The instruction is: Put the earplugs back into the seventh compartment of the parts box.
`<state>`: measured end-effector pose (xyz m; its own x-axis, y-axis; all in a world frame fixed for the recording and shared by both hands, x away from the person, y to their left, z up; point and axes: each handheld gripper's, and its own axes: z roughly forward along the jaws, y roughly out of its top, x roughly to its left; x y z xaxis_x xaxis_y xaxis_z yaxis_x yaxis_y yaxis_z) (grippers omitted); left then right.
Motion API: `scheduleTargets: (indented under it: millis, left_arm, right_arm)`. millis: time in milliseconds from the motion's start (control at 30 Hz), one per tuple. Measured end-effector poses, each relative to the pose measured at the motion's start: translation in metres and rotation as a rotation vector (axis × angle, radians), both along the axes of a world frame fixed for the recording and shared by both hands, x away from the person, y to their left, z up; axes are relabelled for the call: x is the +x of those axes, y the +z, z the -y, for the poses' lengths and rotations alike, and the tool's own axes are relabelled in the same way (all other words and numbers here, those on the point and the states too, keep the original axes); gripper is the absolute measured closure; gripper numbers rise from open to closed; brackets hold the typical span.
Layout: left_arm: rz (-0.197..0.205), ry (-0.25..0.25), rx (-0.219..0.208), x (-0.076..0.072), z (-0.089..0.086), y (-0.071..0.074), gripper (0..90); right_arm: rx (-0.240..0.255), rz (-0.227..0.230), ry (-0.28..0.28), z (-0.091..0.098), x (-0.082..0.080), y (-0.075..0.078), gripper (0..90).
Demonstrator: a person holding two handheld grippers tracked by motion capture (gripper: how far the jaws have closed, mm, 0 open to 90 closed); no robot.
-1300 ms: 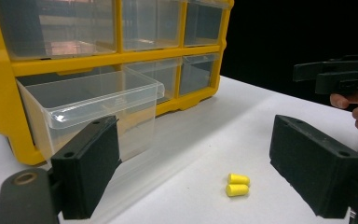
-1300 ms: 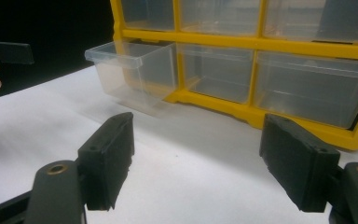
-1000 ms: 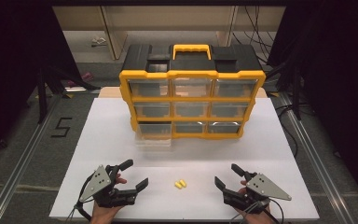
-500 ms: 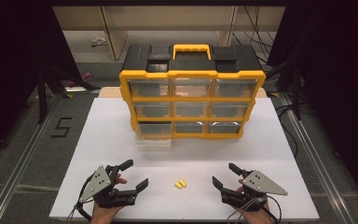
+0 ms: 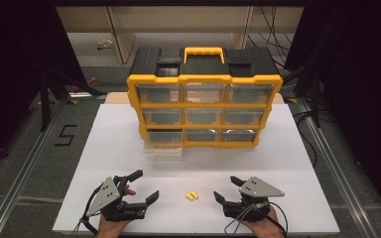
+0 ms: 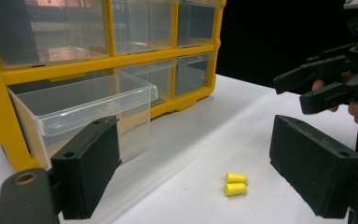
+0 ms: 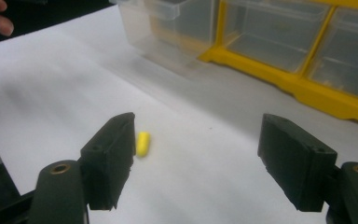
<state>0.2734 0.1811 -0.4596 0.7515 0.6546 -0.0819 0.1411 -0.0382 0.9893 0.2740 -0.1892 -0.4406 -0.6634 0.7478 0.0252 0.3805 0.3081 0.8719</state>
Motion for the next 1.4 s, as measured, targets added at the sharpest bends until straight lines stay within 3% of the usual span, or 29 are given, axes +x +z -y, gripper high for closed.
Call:
scheduleTargets:
  millis: [400, 533, 833, 1400]
  left_arm:
    - [0.005, 0.009, 0.0, 0.0, -0.001, 0.0, 16.1]
    - [0.007, 0.007, 0.0, -0.001, 0.0, 0.0, 16.1]
    - [0.008, 0.01, -0.001, -0.001, -0.001, 0.0, 16.2]
    - [0.007, 0.005, 0.0, -0.001, -0.001, 0.0, 16.3]
  right_arm:
    - [-0.055, -0.071, 0.039, -0.019, 0.016, 0.006, 29.1]
    - [-0.114, -0.111, 0.079, -0.03, 0.025, 0.006, 31.4]
    - [-0.178, -0.18, 0.132, -0.047, 0.035, 0.005, 35.9]
    - [-0.301, -0.282, 0.184, -0.074, 0.055, -0.009, 43.2]
